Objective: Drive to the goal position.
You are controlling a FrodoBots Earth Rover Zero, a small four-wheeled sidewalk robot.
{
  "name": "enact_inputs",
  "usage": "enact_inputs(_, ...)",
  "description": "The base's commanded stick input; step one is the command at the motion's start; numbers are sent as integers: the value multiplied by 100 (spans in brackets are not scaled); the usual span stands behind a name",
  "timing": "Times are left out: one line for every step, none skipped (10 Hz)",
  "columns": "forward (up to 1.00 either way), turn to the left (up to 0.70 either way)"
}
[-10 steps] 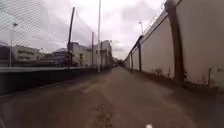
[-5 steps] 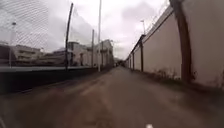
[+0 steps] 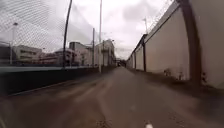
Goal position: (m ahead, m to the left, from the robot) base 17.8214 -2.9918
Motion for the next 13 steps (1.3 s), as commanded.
enact_inputs(70,0)
enact_inputs(70,0)
enact_inputs(70,0)
enact_inputs(70,0)
enact_inputs(70,0)
enact_inputs(70,-30)
enact_inputs(70,-5)
enact_inputs(70,0)
enact_inputs(70,0)
enact_inputs(70,0)
enact_inputs(70,0)
enact_inputs(70,0)
enact_inputs(70,0)
